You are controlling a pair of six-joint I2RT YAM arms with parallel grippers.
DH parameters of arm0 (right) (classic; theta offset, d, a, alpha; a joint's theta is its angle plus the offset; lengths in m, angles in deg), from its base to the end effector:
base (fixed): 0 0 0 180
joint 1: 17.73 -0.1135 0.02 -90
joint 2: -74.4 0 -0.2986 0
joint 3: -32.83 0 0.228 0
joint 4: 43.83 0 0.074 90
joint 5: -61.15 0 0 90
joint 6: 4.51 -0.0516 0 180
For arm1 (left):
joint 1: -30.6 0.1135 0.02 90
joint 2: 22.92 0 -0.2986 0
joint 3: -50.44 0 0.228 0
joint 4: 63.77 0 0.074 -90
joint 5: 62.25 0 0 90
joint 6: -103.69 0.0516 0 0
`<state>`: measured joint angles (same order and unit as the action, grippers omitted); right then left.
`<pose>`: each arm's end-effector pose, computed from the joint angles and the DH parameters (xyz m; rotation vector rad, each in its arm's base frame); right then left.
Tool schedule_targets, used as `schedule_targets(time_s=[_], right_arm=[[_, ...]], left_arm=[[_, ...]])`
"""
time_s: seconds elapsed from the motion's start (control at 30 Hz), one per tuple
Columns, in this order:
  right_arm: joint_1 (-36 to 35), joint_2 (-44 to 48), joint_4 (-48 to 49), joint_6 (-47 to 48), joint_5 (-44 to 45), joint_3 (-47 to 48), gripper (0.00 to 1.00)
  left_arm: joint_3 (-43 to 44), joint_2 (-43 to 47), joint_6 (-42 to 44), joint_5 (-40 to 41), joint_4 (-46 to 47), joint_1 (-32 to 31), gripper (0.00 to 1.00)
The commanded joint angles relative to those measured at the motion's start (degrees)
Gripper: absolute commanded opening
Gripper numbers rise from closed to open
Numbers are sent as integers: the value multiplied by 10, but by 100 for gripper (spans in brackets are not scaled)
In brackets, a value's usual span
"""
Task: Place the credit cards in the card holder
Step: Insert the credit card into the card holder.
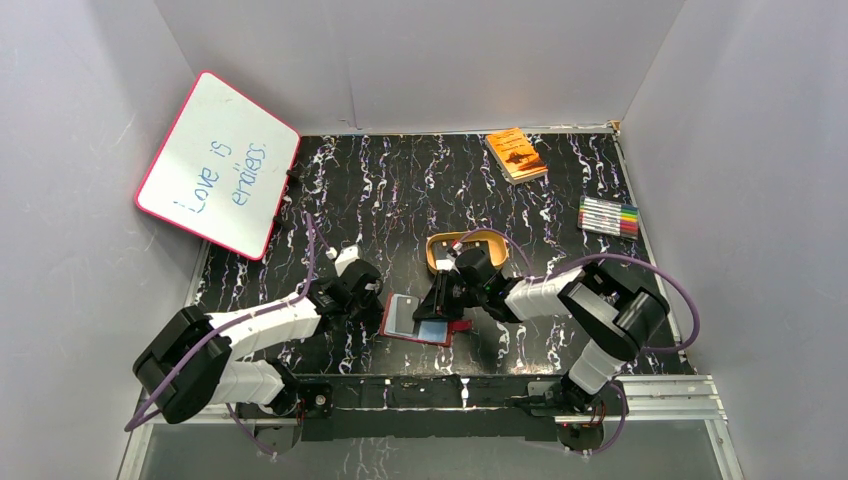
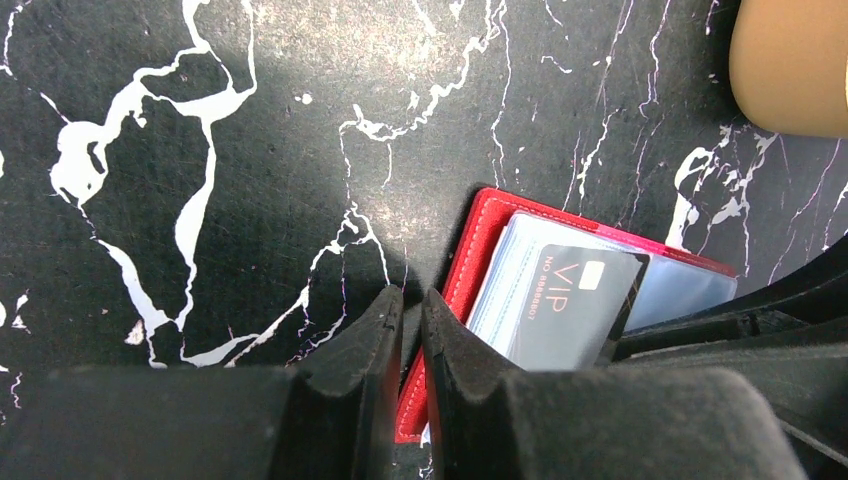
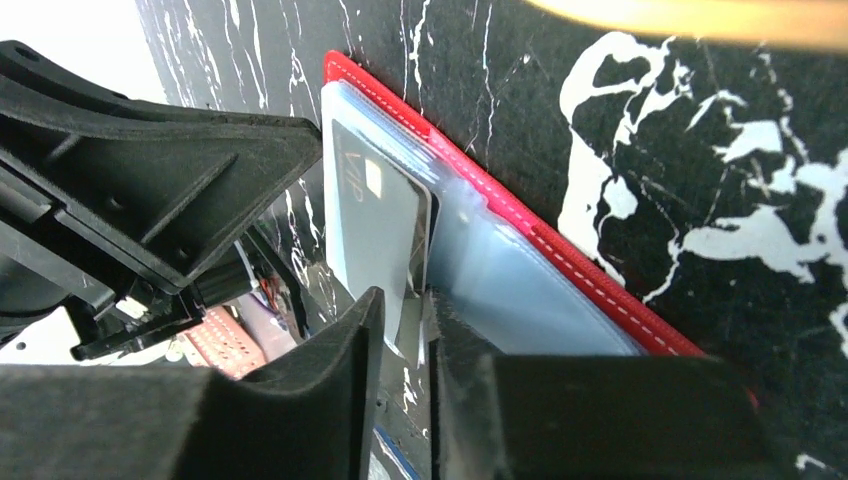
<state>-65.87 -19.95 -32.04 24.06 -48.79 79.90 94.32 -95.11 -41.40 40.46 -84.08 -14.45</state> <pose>0.1851 0.2330 0.1726 0.0654 2.5472 1.3253 0.1575 -0.1417 0.1964 -0.3186 2.4436 -0.5371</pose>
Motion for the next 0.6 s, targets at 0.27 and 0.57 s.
schedule_targets(time_s=[0.27, 0.57], right_arm=[[-3, 94, -123, 52, 38, 16, 41], [-4, 78, -217, 113, 41, 64, 12]], left_arm=[[-28, 4, 0, -21, -74, -2, 13], [-32, 6, -1, -25, -71, -2, 13]])
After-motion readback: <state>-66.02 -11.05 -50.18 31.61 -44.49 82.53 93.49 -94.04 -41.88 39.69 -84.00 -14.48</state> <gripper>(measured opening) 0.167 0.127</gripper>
